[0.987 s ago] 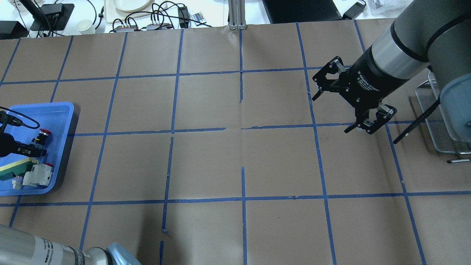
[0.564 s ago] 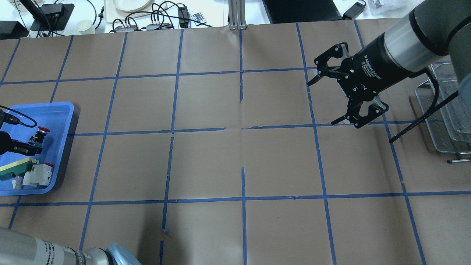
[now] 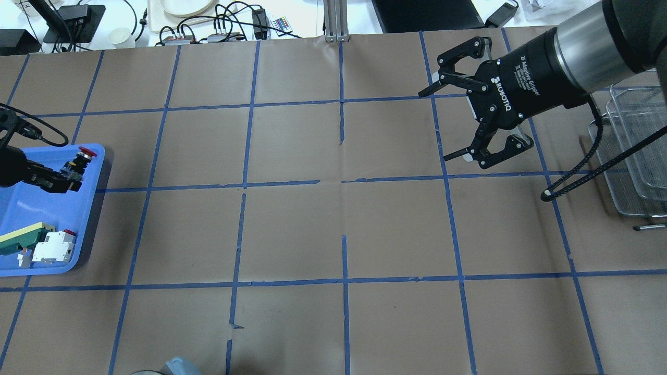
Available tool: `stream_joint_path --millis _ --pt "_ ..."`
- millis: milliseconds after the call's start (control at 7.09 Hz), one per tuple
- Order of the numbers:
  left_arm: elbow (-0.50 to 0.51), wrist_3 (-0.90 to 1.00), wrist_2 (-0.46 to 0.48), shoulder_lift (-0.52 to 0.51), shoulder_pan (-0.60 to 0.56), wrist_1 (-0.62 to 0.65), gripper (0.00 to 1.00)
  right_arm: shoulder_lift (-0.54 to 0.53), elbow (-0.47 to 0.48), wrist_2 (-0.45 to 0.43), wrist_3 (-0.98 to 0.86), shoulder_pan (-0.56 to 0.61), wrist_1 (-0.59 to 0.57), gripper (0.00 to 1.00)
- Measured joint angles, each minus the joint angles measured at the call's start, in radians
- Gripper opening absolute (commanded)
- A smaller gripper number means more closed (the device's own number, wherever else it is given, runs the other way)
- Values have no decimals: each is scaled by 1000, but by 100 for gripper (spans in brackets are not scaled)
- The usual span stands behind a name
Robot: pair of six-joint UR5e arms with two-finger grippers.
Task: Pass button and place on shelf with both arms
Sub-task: 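Lift the red button with the left gripper while the right gripper rotates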
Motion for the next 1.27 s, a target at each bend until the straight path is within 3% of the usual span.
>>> stream_joint_path --millis 564,846,1269 --pt "-2 6 -50 195 -372 -259 31 26 17 105 -3 -87 30 100" --pt "-2 23 -82 247 -575 -286 31 27 18 134 -5 -161 60 100" --pt "4 108 -159 232 -721 -236 32 31 19 159 -13 -216 118 100"
